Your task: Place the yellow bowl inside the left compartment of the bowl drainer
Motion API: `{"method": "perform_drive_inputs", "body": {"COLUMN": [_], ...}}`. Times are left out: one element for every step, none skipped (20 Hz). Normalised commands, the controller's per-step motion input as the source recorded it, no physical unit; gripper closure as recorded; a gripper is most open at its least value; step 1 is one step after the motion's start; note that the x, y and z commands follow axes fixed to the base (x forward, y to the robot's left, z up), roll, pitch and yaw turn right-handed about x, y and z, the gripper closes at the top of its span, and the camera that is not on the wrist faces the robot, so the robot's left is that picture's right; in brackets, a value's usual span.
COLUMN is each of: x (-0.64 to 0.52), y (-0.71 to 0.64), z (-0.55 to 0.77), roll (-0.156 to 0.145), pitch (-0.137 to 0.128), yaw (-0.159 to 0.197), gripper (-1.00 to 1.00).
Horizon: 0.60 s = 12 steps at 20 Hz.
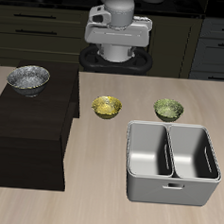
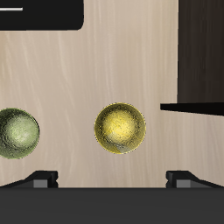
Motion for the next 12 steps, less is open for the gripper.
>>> {"method": "perform_drive_inputs", "body": {"x": [0.10, 0.07, 0.00, 0.16, 0.07, 0.00, 0.00, 0.00, 0.00, 0.73, 0.00, 0.07], "y": [0.03, 0.23, 0.00, 0.00, 0.06, 0.00, 0.00, 0.00, 0.00, 0.18, 0.00, 0.05], "z": [-0.30, -0.29, 0.00, -0.37, -0.21, 0.00, 0.00, 0.00, 0.00, -2.51, 0.00, -0.46], "roll": [-0.004, -0.009, 0.000, -0.052, 0.049, 0.000, 0.000, 0.000, 0.000, 0.055, 0.000, -0.001], "pitch": [0.048, -0.234, 0.000, 0.007, 0.065, 0.000, 0.000, 0.000, 0.000, 0.285, 0.000, 0.013], "yaw": [-0.068, 0.184, 0.000, 0.011, -0.032, 0.000, 0.000, 0.000, 0.000, -0.094, 0.000, -0.001], "gripper": [-1.00, -1.00, -1.00, -1.00, -1.00, -1.00, -1.00, -1.00, -1.00, -1.00, -1.00, -1.00]}}
